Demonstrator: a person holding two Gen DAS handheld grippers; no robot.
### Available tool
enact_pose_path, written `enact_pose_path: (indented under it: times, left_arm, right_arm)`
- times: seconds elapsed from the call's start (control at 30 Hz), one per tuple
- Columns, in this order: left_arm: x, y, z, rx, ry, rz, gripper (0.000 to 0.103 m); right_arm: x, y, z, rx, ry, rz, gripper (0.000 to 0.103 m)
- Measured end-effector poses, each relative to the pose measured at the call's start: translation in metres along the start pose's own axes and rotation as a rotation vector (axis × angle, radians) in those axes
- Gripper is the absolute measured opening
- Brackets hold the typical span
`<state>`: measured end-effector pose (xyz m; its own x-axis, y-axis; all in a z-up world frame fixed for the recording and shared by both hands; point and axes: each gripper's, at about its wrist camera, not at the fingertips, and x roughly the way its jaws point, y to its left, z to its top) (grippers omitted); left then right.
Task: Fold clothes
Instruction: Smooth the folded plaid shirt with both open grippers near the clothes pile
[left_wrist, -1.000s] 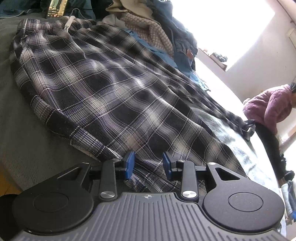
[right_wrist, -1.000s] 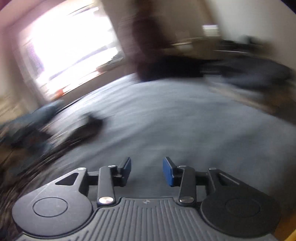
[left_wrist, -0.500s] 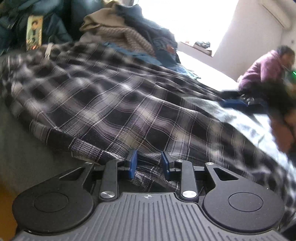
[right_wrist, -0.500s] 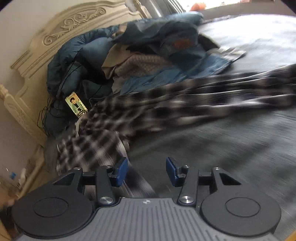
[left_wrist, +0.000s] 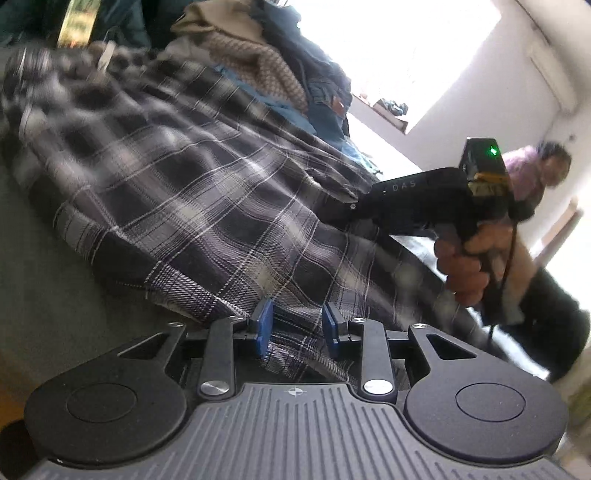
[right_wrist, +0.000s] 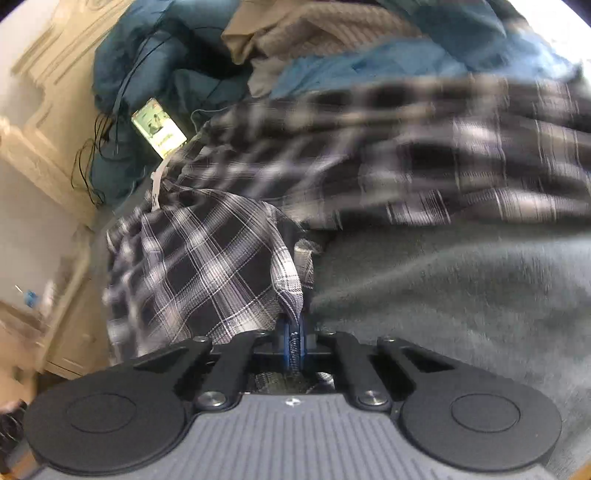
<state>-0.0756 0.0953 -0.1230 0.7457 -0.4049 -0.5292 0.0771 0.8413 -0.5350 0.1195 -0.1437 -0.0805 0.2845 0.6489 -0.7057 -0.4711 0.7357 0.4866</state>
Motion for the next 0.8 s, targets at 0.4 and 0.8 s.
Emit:
enact_pose_path:
  times: [0.4, 0.8]
  left_arm:
    - [-0.009, 0.006, -0.004, -0.013, 0.013, -0.021, 0.027]
    - [-0.081, 0.071, 0.048, -0.093, -0.154, 0.126, 0.035]
  right_arm:
    - [0.020, -0.001, 0.016, -0.116, -0.093, -0.176, 0.011]
    - [-0.087, 0.067, -0.004, -0.203, -0.304, -0.148, 0.042]
